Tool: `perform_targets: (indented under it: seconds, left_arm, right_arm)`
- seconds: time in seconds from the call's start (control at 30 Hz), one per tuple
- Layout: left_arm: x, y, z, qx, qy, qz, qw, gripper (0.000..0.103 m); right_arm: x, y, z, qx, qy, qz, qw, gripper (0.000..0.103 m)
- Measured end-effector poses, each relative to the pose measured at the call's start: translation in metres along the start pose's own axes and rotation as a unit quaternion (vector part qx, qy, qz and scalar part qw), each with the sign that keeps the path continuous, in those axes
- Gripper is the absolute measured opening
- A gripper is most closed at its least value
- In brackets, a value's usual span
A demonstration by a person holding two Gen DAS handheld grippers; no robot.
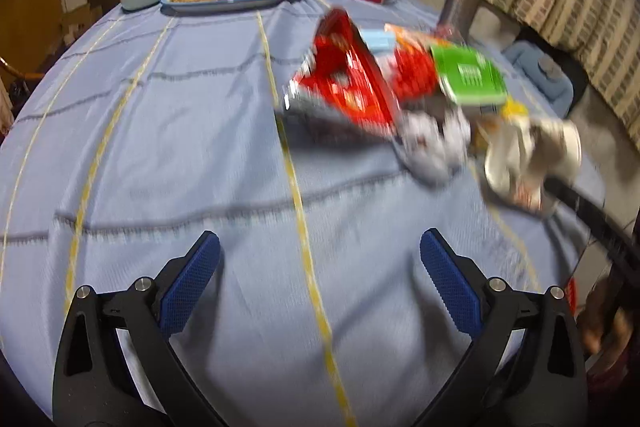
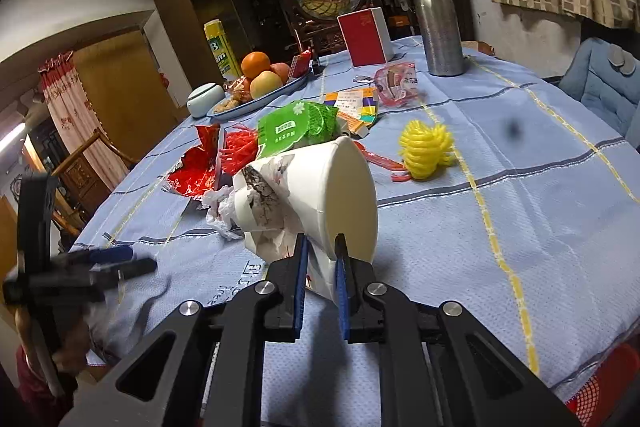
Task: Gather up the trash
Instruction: 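Grasp the white paper cup with the right tool, then lift the white cup with the right tool while the left tool grasps the red snack bag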
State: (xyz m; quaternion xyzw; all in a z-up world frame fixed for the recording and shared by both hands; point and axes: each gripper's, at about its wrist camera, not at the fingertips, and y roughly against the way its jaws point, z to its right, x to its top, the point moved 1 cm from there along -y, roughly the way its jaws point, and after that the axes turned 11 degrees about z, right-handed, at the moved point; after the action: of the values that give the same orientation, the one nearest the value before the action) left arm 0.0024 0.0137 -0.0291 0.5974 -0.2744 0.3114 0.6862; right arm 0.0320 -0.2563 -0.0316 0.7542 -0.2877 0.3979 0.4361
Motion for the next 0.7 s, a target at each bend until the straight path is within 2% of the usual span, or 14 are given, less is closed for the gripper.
perform_targets:
  seconds: [0.17,0.27,0.37,0.5,0.63,0.7]
  left_arm:
    - [0.040,-0.025,0.001,0.019,-0.014,0.001,0.9997,0.096]
    - [0.066,-0.044,0.006,0.006,-0.005,0.002,1.0000,0.096]
    - [0.080,-0.063,0.019,0.004,-0.031,0.002,0.9995,0.096]
    - [0.080,-0.088,0.024,0.023,-0.059,-0.004,0.9980,0.097]
    - [0.073,-0.105,0.007,0.005,-0.025,-0.038,0.9990,0.097]
    - [0.072,-0.108,-0.002,-0.004,0.001,-0.043,0.9991,0.097]
  right_arm:
    - [-0.006,-0.008,0.009,0.008,-0.028,-0.016,0.999,0.024]
    - [-0.009,-0.010,0.014,0.008,-0.041,-0.018,0.999,0.030]
    - [-0.010,-0.012,0.013,0.004,-0.033,-0.016,0.999,0.031]
    - [-0.011,-0.014,0.007,-0.004,-0.012,-0.013,1.000,0.037]
    - [-0.014,-0.014,0.000,-0.017,0.018,-0.006,1.000,0.043]
    - [-0.016,-0.014,-0.003,-0.022,0.027,0.000,0.999,0.045]
